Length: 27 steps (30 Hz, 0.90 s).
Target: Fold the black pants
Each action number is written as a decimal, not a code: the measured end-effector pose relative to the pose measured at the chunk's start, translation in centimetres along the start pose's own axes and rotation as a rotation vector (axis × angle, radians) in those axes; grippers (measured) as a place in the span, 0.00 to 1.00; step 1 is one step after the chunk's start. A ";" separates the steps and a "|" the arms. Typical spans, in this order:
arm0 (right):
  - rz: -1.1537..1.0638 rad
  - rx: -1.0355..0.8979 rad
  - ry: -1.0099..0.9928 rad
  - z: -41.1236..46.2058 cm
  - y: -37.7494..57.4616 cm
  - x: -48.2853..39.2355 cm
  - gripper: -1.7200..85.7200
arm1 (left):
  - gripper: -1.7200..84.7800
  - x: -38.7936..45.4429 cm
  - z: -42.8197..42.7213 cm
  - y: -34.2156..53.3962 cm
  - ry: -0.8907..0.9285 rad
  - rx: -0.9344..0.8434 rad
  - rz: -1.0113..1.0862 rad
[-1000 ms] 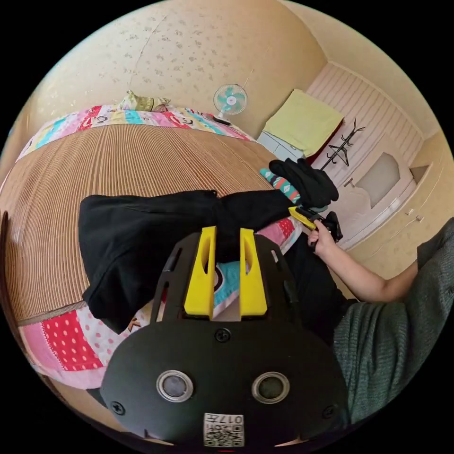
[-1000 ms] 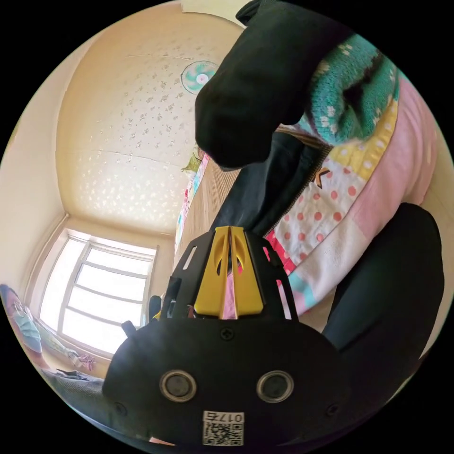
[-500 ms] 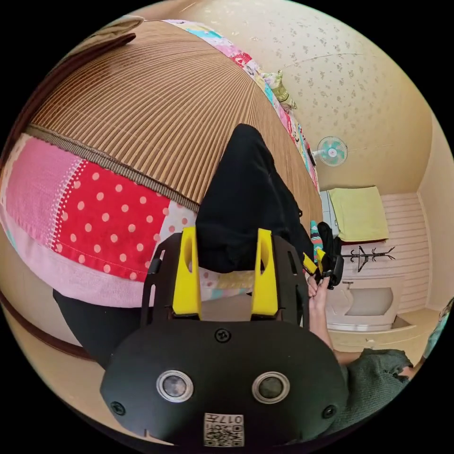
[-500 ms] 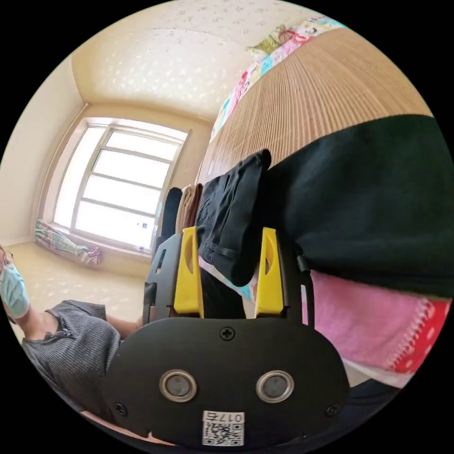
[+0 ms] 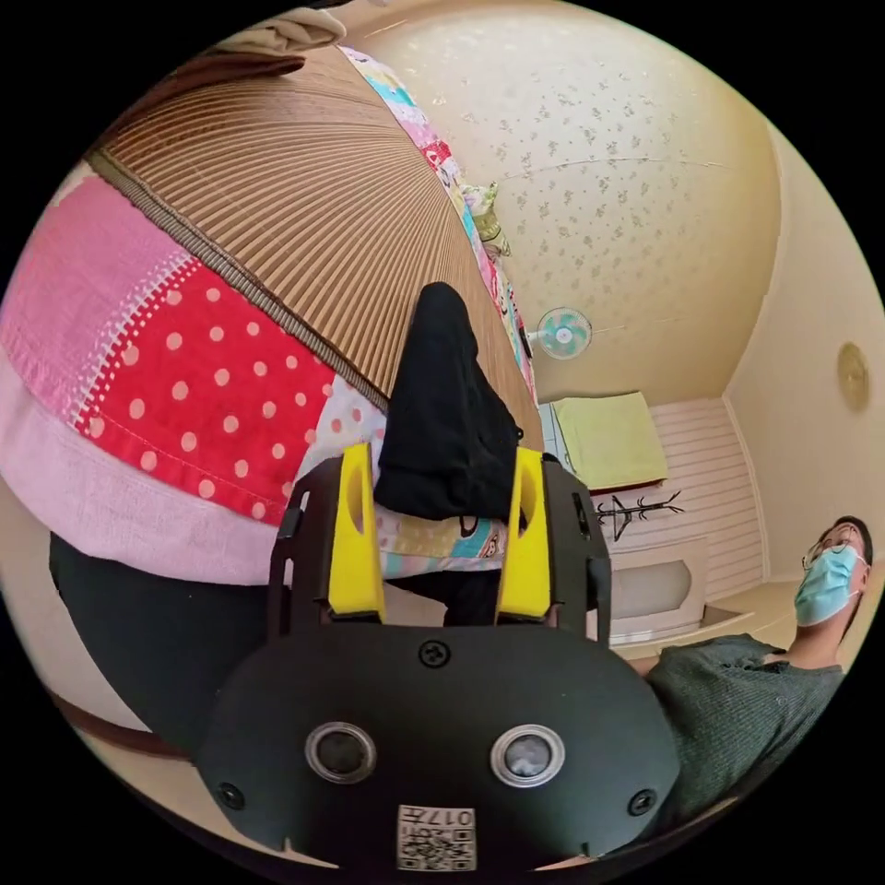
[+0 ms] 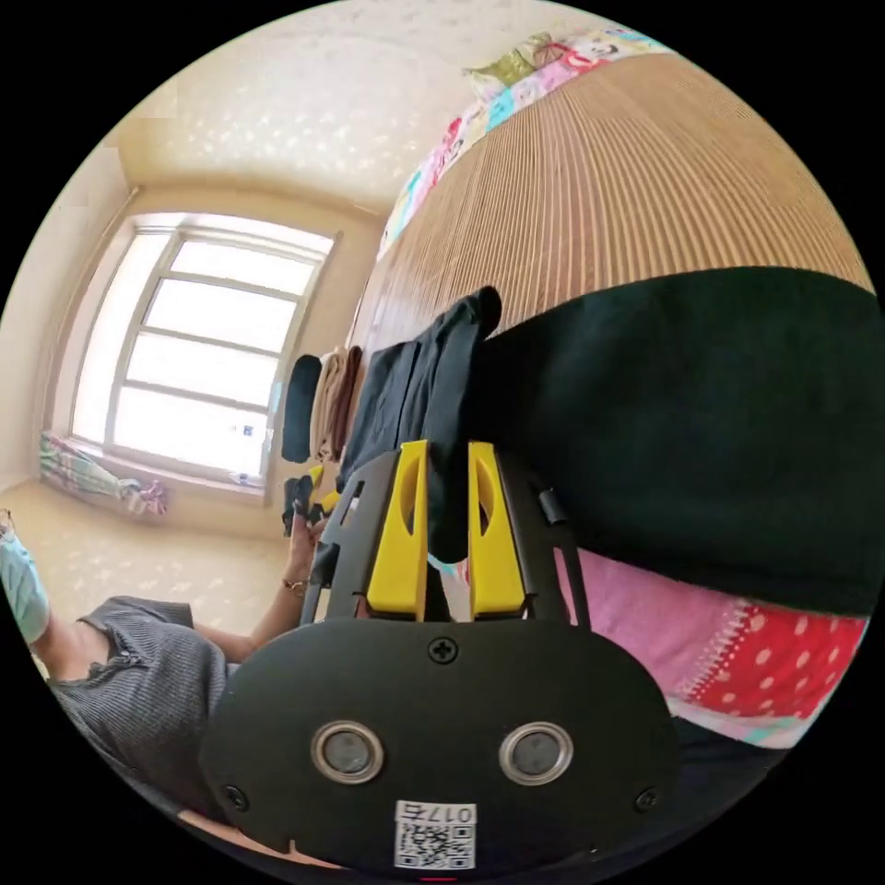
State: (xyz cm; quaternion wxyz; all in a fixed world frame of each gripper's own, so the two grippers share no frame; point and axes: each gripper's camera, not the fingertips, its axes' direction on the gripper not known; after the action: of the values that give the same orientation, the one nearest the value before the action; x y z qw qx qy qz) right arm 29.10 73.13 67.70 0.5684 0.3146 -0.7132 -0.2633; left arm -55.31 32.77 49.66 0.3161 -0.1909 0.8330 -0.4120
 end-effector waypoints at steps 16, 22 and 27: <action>-0.189 -0.037 0.382 10.9 1.2 -4.7 0.02 | 0.08 12.9 -2.2 -4.5 0.458 -0.016 0.531; -0.181 0.050 -0.052 6.8 2.3 -1.0 0.03 | 0.12 24.4 10.7 -3.4 0.477 -0.267 0.683; 0.073 0.024 0.062 -0.5 6.6 8.7 0.03 | 0.11 26.0 19.1 -1.2 0.494 -0.512 0.779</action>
State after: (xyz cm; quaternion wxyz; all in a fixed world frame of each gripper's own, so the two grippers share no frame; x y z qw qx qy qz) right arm 27.22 71.02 78.27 0.5959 0.3031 -0.7092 -0.2240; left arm -61.10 6.22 32.19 0.1833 0.1644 0.9659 -0.0800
